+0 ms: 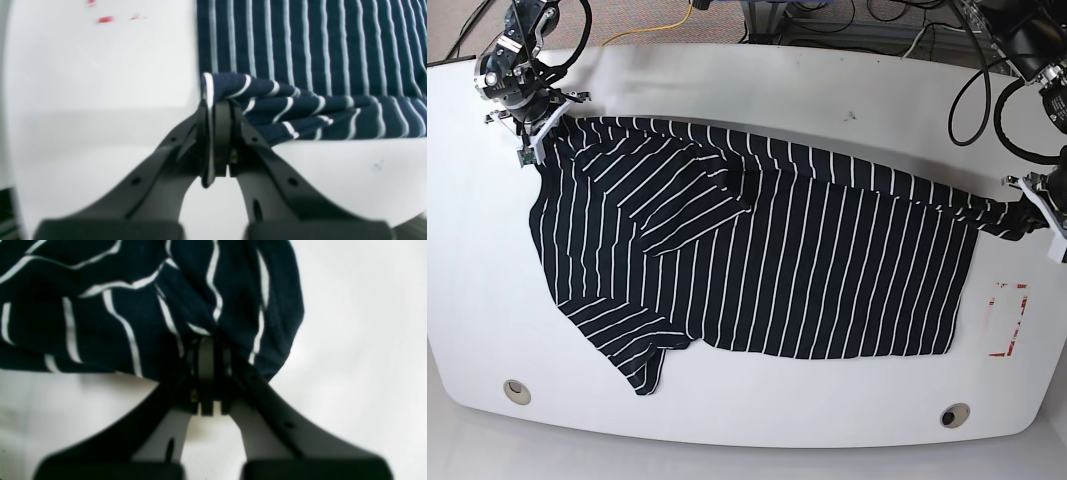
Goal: Layout the t-shirt on the table in an organized manner, then fold the t-shirt properly
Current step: 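Pull the held shirt edge with the left gripper, then release it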
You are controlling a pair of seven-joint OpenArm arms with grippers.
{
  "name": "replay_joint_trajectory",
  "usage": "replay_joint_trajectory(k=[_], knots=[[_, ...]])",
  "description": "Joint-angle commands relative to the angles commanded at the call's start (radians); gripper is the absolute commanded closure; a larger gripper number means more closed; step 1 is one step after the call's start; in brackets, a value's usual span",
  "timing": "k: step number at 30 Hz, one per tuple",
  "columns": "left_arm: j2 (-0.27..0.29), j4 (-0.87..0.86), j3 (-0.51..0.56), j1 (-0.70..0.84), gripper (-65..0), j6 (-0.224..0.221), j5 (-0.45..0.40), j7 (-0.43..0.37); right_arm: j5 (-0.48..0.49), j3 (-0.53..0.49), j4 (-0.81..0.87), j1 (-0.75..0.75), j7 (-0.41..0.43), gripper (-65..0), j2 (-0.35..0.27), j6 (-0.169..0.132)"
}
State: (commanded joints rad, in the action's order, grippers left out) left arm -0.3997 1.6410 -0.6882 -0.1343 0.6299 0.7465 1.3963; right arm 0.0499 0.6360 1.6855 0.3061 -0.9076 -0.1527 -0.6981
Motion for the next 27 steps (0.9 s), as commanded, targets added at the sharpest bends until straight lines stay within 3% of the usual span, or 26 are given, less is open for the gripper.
replay_joint_trajectory(k=[4, 9, 19, 27], knots=[[-0.009, -0.068, 0.003, -0.049, -1.7, -0.098, 0.0, 0.0, 0.0, 0.0, 0.0, 0.0, 0.0, -0.5, 0.0, 0.0], [-0.011, -0.127, 0.005, -0.089, -1.7, -0.153, 0.0, 0.0, 0.0, 0.0, 0.0, 0.0, 0.0, -0.5, 0.0, 0.0], [-0.011, -0.255, 0.006, -0.163, -2.9, -0.187, -0.04, 0.0, 0.0, -0.002, 0.0, 0.002, 0.002, -0.5, -0.002, 0.0], [-0.011, -0.333, 0.063, -0.21, -14.7, -0.187, -0.117, -0.028, 0.0, -0.002, 0.0, 0.002, 0.002, -0.5, -0.002, 0.0]])
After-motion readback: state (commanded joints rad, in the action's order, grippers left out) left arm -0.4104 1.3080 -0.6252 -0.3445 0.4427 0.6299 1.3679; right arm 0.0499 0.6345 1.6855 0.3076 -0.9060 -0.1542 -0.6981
